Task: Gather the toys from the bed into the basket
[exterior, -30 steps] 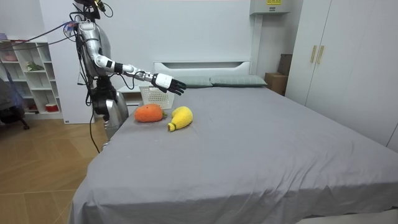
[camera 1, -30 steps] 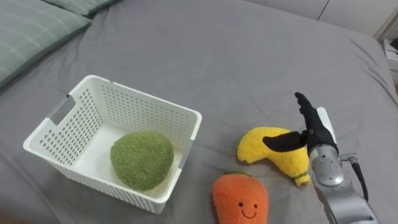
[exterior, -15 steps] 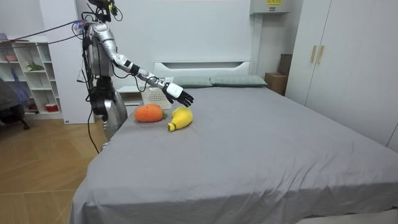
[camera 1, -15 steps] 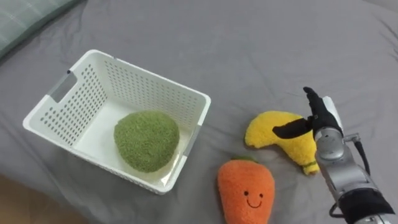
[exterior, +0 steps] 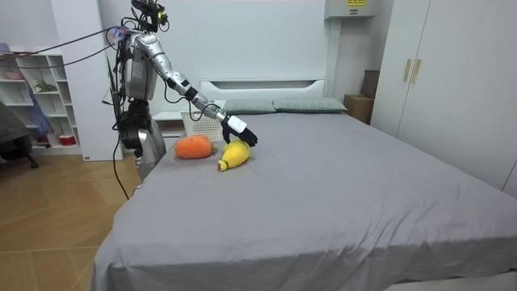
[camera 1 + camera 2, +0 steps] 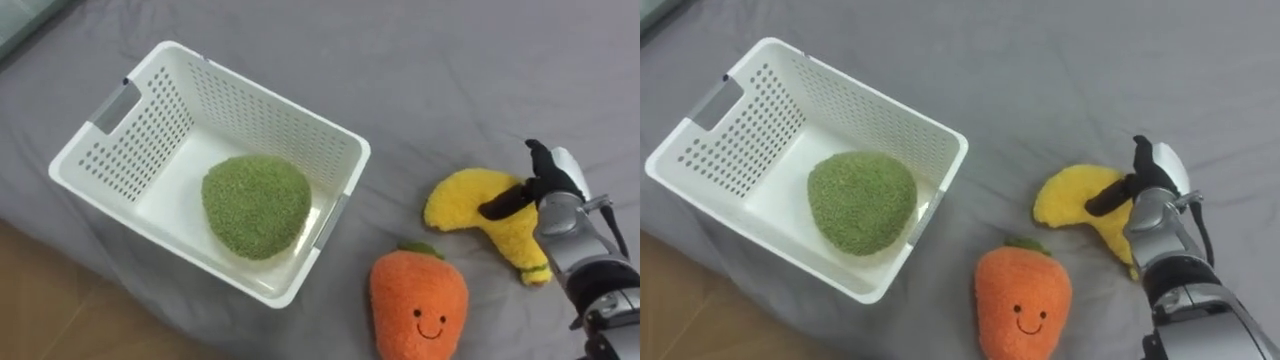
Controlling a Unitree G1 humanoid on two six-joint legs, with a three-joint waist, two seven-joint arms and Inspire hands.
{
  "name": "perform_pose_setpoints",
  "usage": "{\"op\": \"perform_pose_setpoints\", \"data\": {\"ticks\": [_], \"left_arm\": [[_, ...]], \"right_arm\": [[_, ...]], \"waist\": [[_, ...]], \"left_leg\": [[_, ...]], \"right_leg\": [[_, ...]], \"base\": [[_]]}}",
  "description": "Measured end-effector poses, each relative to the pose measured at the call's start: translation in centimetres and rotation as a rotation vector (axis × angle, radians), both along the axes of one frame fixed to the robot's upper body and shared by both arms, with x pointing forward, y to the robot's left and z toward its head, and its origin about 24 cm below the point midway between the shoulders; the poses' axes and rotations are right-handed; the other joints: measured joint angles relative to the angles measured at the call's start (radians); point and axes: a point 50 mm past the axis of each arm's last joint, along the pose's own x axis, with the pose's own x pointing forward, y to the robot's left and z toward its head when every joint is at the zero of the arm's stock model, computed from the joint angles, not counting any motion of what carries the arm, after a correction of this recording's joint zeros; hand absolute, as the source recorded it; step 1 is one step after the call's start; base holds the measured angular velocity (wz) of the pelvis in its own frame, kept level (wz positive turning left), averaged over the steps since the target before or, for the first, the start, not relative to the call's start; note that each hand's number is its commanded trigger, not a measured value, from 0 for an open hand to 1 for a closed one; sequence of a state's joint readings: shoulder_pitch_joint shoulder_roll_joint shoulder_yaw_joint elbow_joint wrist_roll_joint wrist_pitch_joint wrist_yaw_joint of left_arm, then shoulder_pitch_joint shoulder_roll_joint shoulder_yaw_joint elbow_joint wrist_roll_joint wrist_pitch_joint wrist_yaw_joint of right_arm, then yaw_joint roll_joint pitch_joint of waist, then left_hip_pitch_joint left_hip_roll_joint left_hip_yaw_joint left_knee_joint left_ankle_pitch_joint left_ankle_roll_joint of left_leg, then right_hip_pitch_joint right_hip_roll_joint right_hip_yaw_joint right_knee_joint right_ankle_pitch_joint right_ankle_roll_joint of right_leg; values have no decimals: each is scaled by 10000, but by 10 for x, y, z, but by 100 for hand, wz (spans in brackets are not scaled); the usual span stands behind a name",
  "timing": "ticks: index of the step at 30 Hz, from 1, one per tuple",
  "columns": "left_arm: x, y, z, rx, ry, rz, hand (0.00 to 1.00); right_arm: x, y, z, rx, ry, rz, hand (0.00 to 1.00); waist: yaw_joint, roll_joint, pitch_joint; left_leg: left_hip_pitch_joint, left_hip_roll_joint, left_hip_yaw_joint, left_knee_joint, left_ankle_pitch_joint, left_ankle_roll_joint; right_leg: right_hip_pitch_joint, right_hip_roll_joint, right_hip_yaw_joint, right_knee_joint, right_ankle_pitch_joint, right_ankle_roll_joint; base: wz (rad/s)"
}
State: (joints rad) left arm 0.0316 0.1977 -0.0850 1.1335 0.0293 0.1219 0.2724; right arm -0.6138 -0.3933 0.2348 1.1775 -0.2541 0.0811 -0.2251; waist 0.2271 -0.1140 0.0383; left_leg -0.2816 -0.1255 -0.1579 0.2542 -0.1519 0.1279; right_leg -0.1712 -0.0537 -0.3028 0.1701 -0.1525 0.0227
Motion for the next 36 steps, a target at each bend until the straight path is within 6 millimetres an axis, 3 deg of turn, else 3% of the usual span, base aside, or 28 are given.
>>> {"op": "perform_pose_setpoints", "data": {"ticks": [6,16,17,18,22,29,36], "left_arm": [[13,-1,2,-127,-317,21,0],[16,-3,2,-557,-544,290,0],[16,-3,2,-561,-545,330,0],[16,-3,2,-577,-562,362,0],[17,-5,2,-618,-605,290,0],[22,-5,3,-610,-691,235,0],[23,-6,3,-716,-815,219,0]], "right_arm": [[0,-5,3,-462,147,374,0],[-12,-11,-12,-757,1405,566,1],[-14,-11,-14,-831,1479,599,55],[-14,-11,-13,-913,1504,642,100],[-16,-12,-15,-1163,1679,745,100],[-26,-21,-20,-1738,1812,577,100],[-39,-24,-31,-1662,2175,516,100]], "waist": [[-16,-41,74],[-42,-47,94],[-29,-42,91],[-26,-33,97],[15,22,108],[83,314,109],[185,332,96]], "left_leg": [[-251,-44,-134,2,80,-61],[-502,-111,-213,49,123,-16],[-551,-111,-208,66,123,-16],[-579,-110,-207,67,123,-16],[-575,-106,-217,67,123,-16],[-546,-104,-242,123,124,-17],[-522,-96,-174,131,129,-22]], "right_leg": [[-104,-31,-180,44,-18,-33],[-289,-43,-264,47,-15,-30],[-341,-44,-258,53,-15,-30],[-377,-46,-249,59,-15,-30],[-384,-71,-246,61,-16,-30],[-398,-72,-161,154,-23,-27],[-362,-78,-114,161,-24,-28]], "base": [[10],[3],[0],[0],[0],[-1],[-1]]}}
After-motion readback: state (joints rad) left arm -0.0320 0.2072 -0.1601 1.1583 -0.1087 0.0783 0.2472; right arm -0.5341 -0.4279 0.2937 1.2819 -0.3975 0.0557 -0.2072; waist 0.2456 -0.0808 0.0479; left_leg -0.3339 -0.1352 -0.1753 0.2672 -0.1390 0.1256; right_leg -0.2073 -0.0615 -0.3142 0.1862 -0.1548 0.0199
